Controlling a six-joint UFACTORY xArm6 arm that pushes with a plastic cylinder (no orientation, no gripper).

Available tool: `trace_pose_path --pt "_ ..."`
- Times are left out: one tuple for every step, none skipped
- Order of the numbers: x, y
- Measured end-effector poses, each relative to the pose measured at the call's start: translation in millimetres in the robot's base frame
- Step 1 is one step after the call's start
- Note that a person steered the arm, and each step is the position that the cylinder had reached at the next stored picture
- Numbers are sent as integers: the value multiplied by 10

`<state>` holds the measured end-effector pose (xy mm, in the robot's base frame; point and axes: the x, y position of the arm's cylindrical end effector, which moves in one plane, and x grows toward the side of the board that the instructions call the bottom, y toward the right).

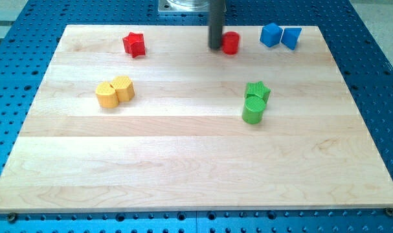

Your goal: Place the red circle below the cube

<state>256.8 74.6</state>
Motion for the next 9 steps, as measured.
trace_pose_path --pt "24 -111" --pt "11 -62" --pt "79 110" --pt "197 183" --pt "219 541" --pt "219 924" --pt "219 789" --pt "219 733" --pt "212 733"
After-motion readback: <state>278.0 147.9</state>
